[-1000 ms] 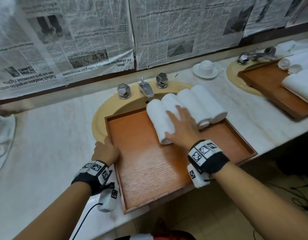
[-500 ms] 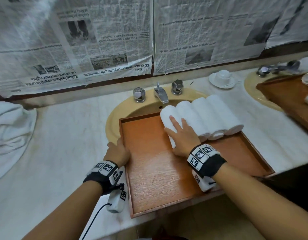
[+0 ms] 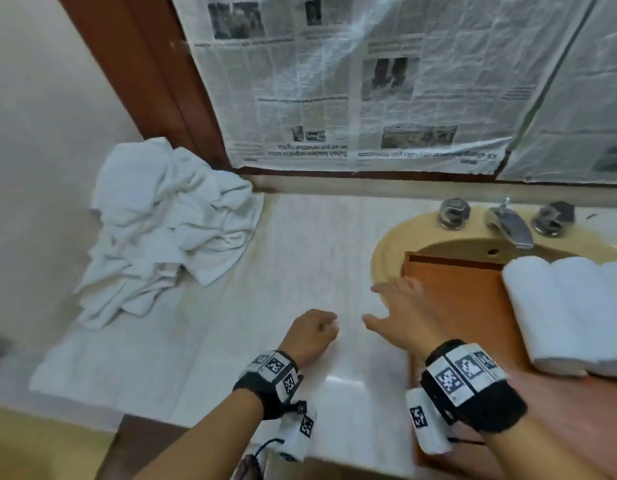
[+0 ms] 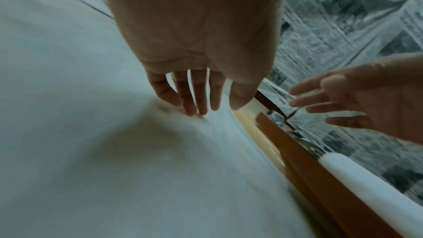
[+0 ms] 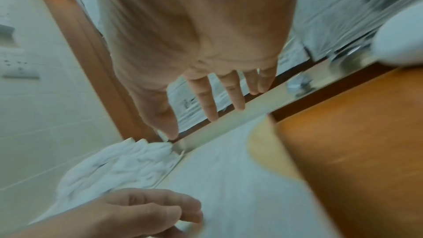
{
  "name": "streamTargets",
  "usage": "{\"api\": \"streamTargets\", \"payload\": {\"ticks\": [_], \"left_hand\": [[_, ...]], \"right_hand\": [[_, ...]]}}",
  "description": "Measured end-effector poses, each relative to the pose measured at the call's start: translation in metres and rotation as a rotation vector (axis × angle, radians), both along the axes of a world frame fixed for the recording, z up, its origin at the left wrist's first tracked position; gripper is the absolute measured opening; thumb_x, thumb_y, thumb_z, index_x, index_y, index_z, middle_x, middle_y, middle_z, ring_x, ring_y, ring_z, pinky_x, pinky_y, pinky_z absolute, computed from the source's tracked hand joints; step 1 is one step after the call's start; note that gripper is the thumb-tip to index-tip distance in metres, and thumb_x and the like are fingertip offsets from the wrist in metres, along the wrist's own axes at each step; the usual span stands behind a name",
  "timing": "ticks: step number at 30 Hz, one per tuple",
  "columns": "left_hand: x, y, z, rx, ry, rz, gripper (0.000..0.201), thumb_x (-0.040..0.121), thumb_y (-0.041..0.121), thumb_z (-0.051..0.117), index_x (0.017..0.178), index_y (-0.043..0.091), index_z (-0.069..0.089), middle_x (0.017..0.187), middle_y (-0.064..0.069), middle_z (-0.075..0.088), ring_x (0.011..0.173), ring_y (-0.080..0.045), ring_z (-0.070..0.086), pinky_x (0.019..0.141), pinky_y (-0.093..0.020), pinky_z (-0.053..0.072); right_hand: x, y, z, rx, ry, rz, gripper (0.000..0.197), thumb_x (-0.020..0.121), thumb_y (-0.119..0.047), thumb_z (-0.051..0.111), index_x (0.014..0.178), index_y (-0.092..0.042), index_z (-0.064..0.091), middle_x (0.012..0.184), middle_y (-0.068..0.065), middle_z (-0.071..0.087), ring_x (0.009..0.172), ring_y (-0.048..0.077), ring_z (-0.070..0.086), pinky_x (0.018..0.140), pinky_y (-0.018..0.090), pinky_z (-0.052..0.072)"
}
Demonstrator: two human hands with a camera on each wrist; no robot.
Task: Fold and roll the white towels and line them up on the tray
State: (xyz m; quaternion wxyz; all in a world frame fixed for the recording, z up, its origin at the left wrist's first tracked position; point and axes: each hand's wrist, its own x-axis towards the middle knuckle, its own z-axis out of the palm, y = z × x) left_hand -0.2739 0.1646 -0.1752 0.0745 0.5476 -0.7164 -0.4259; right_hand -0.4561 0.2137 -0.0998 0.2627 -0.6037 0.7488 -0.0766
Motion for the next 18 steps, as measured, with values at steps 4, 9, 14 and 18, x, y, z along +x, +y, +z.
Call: {"api": "streamTargets", "payload": {"ticks": [4, 9, 14, 18], "left_hand": [[0.088, -0.026, 0.006, -0.031, -0.013, 0.100, 0.028, 0.094, 0.025, 0.055, 0.116, 0.013, 0.069, 0.119, -0.004, 0.062, 0.110, -0.017, 0.058, 0.098, -0.025, 0.042], [0.204, -0.091, 0.020, -0.145, 0.029, 0.246, 0.021, 0.091, 0.021, 0.058, 0.108, 0.016, 0.070, 0.109, 0.000, 0.058, 0.103, -0.014, 0.056, 0.087, -0.020, 0.041], [0.296, -0.160, 0.037, -0.502, 0.010, 0.335, 0.018, 0.085, 0.011, 0.064, 0.103, 0.012, 0.068, 0.112, -0.007, 0.057, 0.108, -0.024, 0.053, 0.095, -0.031, 0.042], [0.330, -0.209, 0.055, -0.730, -0.101, 0.325, 0.040, 0.077, 0.022, 0.068, 0.115, 0.012, 0.063, 0.123, -0.011, 0.049, 0.116, -0.030, 0.047, 0.095, -0.043, 0.044]], "right_hand": [[0.078, -0.055, -0.025, -0.007, -0.067, 0.107, 0.056, 0.089, -0.041, 0.062, 0.139, -0.023, 0.044, 0.150, 0.001, 0.034, 0.141, 0.018, 0.019, 0.113, 0.030, 0.021], [0.164, -0.130, -0.061, 0.131, -0.022, 0.051, 0.070, 0.091, -0.044, 0.058, 0.150, -0.021, 0.027, 0.159, 0.010, 0.015, 0.146, 0.027, 0.012, 0.117, 0.040, 0.022], [0.222, -0.177, -0.084, 0.314, 0.178, -0.010, 0.091, 0.086, -0.063, 0.054, 0.153, -0.026, 0.005, 0.160, 0.010, -0.013, 0.146, 0.036, -0.007, 0.114, 0.057, 0.019], [0.241, -0.183, -0.086, 0.422, 0.270, -0.024, 0.113, 0.076, -0.077, 0.053, 0.151, -0.029, -0.015, 0.156, 0.011, -0.028, 0.144, 0.042, -0.017, 0.112, 0.063, 0.017]]}}
